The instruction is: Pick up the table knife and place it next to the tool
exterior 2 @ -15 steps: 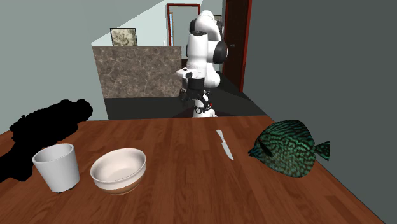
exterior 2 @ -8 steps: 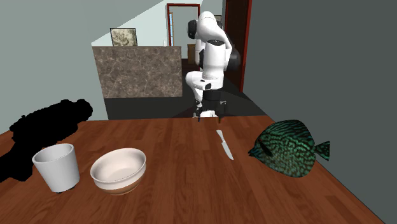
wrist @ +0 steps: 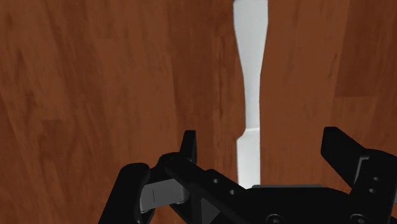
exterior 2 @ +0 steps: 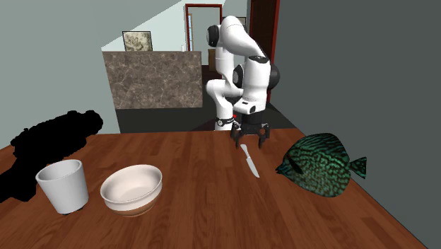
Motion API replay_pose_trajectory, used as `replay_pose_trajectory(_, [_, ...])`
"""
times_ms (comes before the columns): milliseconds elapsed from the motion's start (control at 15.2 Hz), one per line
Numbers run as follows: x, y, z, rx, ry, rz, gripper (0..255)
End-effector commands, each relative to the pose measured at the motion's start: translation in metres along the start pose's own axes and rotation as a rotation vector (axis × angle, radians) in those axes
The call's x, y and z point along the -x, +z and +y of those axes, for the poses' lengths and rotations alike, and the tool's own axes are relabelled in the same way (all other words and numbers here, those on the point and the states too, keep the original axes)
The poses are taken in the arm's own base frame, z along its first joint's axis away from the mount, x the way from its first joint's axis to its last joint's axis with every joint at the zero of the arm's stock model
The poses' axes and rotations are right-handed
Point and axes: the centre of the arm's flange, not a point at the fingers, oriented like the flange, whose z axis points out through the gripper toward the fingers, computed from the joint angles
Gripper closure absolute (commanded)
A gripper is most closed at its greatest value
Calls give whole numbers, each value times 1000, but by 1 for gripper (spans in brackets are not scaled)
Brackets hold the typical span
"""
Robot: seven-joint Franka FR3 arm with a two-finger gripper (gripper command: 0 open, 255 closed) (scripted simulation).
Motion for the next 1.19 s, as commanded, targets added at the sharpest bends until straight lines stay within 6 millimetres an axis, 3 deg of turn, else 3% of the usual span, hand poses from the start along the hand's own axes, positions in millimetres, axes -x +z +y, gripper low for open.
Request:
replay_pose_trajectory(0, [-1, 11, -2, 0, -3, 0, 0])
replay_pose_trajectory(264, [-1, 35, -2, 0, -3, 0, 0])
replay_pose_trajectory(792, [-1, 35, -2, 0, -3, 0, 0])
replay_pose_trajectory(858, [-1, 35, -2, 0, -3, 0, 255])
replay_pose_trajectory(1122, [-1, 35, -2, 0, -3, 0, 255])
